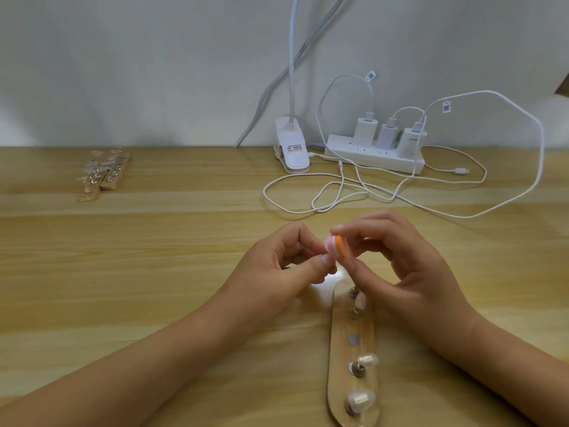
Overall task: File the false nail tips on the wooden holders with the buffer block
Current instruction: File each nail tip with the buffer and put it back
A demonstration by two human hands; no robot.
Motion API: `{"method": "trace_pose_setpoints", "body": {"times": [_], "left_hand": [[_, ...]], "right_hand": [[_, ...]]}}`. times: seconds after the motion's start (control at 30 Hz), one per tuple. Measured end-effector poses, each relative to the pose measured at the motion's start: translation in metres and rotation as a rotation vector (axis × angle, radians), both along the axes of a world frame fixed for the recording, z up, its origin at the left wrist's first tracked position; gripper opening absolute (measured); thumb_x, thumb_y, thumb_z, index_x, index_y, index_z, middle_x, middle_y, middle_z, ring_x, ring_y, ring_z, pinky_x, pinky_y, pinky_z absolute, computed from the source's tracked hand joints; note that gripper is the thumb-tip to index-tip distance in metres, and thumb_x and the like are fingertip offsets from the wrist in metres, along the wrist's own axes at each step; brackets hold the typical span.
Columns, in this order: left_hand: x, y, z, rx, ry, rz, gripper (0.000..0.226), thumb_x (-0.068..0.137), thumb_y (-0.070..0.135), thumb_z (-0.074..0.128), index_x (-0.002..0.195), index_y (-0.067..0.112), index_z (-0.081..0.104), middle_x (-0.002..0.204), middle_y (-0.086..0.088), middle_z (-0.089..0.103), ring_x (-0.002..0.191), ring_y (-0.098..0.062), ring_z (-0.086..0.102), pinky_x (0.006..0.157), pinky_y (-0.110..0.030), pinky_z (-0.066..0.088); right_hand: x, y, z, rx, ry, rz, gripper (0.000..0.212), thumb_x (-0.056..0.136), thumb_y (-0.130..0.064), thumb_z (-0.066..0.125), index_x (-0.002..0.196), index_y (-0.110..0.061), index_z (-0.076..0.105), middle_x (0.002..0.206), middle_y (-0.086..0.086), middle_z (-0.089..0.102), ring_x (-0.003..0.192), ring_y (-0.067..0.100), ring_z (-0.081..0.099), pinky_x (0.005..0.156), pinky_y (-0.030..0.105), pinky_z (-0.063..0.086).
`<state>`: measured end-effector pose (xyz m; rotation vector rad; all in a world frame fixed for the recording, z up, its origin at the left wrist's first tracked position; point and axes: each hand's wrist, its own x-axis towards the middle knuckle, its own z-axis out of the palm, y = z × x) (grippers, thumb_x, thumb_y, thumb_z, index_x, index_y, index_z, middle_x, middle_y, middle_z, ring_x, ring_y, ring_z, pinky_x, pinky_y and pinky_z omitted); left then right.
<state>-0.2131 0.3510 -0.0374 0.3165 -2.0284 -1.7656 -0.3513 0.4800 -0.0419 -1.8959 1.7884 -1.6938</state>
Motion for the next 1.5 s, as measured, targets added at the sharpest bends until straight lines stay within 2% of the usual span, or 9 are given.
{"method": "trace_pose_setpoints", "body": {"times": [0.1,0.33,0.53,0.67,0.83,0.97,1.13,1.33,1.5], "left_hand": [[0.0,0.0,0.0,0.01,-0.01,0.006,0.007,0.079,0.024,0.068,0.077,0.018,0.064,0.08,0.002,0.073,0.08,-0.013,0.066,0.081,-0.042,0.053],[0.001,0.0,-0.001,-0.023,-0.017,0.01,0.017,0.082,0.011,0.075,0.072,0.025,0.071,0.076,0.006,0.071,0.072,-0.002,0.063,0.067,-0.014,0.047],[-0.001,0.002,-0.003,-0.067,-0.034,0.019,0.009,0.073,0.021,0.075,0.069,0.028,0.071,0.075,-0.001,0.072,0.077,-0.01,0.068,0.071,-0.021,0.051],[0.001,0.001,-0.004,-0.074,-0.041,0.013,0.002,0.073,0.025,0.073,0.073,0.026,0.072,0.075,0.002,0.071,0.072,-0.006,0.064,0.07,-0.021,0.051],[0.002,0.001,-0.002,-0.022,0.002,0.001,0.007,0.077,0.019,0.074,0.077,0.026,0.073,0.075,0.006,0.072,0.071,-0.003,0.063,0.067,-0.015,0.049],[0.008,0.005,0.004,-0.021,0.074,-0.036,0.01,0.083,0.015,0.075,0.084,0.024,0.071,0.08,0.001,0.074,0.077,-0.01,0.068,0.07,-0.021,0.053],[0.017,0.006,0.009,-0.217,0.111,-0.151,0.005,0.082,0.024,0.074,0.084,0.025,0.07,0.055,0.012,0.051,0.049,-0.002,0.042,0.051,-0.013,0.034],[0.016,0.014,-0.006,-0.646,-0.091,-0.282,0.015,0.084,0.045,0.068,0.089,0.032,0.067,0.056,0.011,0.046,0.048,-0.005,0.039,0.052,-0.014,0.03],[0.015,0.009,-0.007,-0.674,-0.083,-0.195,0.015,0.082,0.045,0.07,0.088,0.031,0.071,0.056,0.015,0.047,0.049,-0.002,0.04,0.052,-0.013,0.027]], "right_hand": [[-0.004,0.001,0.001,0.032,0.004,-0.051,0.025,0.09,-0.014,0.068,0.115,-0.011,0.069,0.104,0.002,0.062,0.096,0.023,0.065,0.085,0.038,0.054],[-0.006,0.003,0.007,0.05,0.147,-0.109,0.03,0.084,0.001,0.063,0.11,-0.012,0.071,0.099,0.004,0.054,0.093,0.011,0.058,0.088,0.016,0.042],[-0.006,0.005,0.009,0.076,0.279,-0.1,0.026,0.082,-0.005,0.06,0.103,-0.01,0.075,0.095,0.005,0.053,0.087,0.018,0.058,0.08,0.02,0.046],[-0.012,0.006,0.01,0.109,0.217,-0.077,0.023,0.081,-0.007,0.062,0.1,-0.01,0.075,0.097,0.006,0.054,0.088,0.021,0.06,0.079,0.023,0.048],[-0.018,0.003,0.006,0.122,0.069,-0.08,0.028,0.081,0.002,0.06,0.101,-0.014,0.073,0.106,0.003,0.057,0.1,0.007,0.061,0.088,0.016,0.046],[-0.03,0.002,0.003,0.13,-0.169,-0.125,0.023,0.089,-0.003,0.067,0.104,-0.02,0.068,0.114,0.006,0.061,0.113,0.026,0.061,0.1,0.047,0.05],[-0.028,0.001,0.005,0.061,-0.45,-0.096,0.028,0.078,-0.026,0.07,0.104,-0.017,0.065,0.099,-0.006,0.068,0.09,0.007,0.065,0.08,0.019,0.053],[-0.028,0.0,0.003,0.046,-0.437,-0.062,0.023,0.084,-0.018,0.076,0.101,-0.02,0.061,0.096,-0.01,0.067,0.09,0.009,0.064,0.079,0.02,0.054],[-0.028,0.001,0.002,0.067,-0.411,-0.043,0.023,0.084,-0.015,0.074,0.101,-0.021,0.06,0.099,-0.012,0.066,0.096,0.006,0.063,0.085,0.021,0.053]]}}
